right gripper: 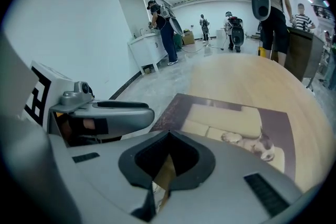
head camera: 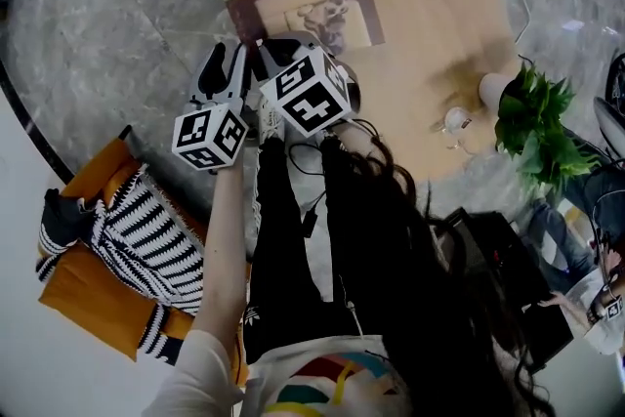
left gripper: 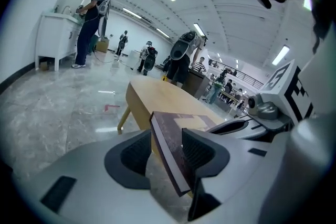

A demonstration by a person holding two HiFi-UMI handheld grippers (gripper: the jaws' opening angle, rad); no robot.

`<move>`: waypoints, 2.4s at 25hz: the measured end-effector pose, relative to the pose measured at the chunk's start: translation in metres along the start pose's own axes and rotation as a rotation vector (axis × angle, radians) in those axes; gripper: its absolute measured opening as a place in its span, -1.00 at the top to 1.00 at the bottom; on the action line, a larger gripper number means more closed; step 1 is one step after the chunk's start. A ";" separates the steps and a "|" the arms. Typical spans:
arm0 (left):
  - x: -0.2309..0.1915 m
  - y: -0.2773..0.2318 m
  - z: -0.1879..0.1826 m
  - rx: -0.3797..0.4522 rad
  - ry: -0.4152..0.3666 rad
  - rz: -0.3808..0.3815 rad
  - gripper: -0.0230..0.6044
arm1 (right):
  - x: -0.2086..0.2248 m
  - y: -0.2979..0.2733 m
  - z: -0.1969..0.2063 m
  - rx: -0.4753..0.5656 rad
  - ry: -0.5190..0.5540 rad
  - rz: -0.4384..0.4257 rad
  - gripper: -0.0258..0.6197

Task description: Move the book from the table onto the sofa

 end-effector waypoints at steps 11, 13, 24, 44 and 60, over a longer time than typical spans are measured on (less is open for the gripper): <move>-0.006 -0.013 0.029 -0.021 0.382 0.187 0.02 | 0.015 0.032 0.013 0.116 -0.127 0.031 0.88; -0.008 -0.015 0.035 -0.006 0.462 0.215 0.01 | 0.017 0.036 0.014 0.139 -0.146 0.026 0.88; -0.006 -0.030 0.047 -0.015 0.557 0.295 -0.05 | 0.027 0.045 0.018 0.209 -0.217 0.018 0.88; 0.008 -0.039 0.032 0.118 0.764 0.528 0.41 | 0.035 0.041 0.005 0.230 -0.253 0.048 0.88; 0.031 0.008 -0.102 0.343 0.664 0.511 0.43 | 0.041 0.138 -0.097 0.400 -0.171 0.170 0.88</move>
Point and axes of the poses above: the fingertips, and each gripper's own axes: y backward along the fingers, x to its right, z out of its underside, the point moved 10 cm from there along y, backward along the fingers, and after that the axes turned 13 degrees about -x, right-handed, at the moved point
